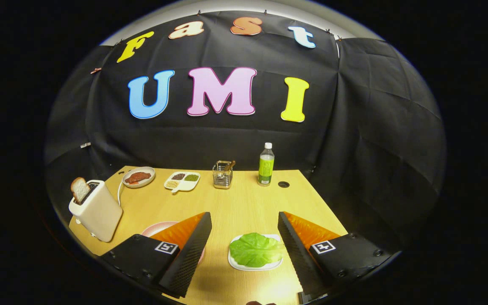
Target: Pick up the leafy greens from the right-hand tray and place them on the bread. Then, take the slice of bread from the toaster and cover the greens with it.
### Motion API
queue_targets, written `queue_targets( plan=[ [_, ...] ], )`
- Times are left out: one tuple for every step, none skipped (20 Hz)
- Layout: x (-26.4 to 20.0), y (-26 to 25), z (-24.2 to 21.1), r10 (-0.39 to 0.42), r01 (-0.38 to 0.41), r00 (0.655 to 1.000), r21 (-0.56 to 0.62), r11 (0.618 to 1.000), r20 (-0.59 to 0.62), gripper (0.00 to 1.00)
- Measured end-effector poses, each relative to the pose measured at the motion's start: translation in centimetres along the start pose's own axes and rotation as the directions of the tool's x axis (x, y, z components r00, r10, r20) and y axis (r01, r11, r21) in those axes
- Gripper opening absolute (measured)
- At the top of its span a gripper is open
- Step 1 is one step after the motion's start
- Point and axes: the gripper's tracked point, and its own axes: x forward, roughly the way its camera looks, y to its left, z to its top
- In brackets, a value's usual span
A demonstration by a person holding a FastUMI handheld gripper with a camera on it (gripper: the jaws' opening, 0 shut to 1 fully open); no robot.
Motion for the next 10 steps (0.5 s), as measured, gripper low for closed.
queue_targets(
  plan=[
    [0.7, -0.2, -0.7, 0.000, 0.000, 1.000, -0.005, 1.000, -0.018, 0.98],
    [1.5, -0.3, -1.5, 0.004, -0.005, 0.999, -0.013, 1.000, -0.040, 0.98],
    [2.3, -0.4, -2.3, 0.011, -0.012, 0.998, -0.019, 1.000, -0.063, 0.98],
    [3.3, -0.4, -3.7, 0.025, -0.027, 0.995, -0.025, 0.999, -0.097, 0.98],
    [4.0, -0.4, -4.9, 0.035, -0.039, 0.991, -0.032, 0.999, -0.126, 0.98],
    [4.9, -0.6, -6.3, 0.042, -0.048, 0.985, -0.036, 0.998, -0.165, 0.98],
    [5.7, -0.9, -7.8, 0.044, -0.053, 0.978, -0.039, 0.998, -0.202, 0.98],
    [6.6, -1.1, -9.1, 0.045, -0.056, 0.971, -0.040, 0.998, -0.234, 0.98],
    [7.2, -1.2, -10.3, 0.049, -0.060, 0.964, -0.036, 0.998, -0.263, 0.98],
    [7.8, -1.4, -11.5, 0.052, -0.064, 0.956, -0.033, 0.997, -0.289, 0.98]
  ],
)
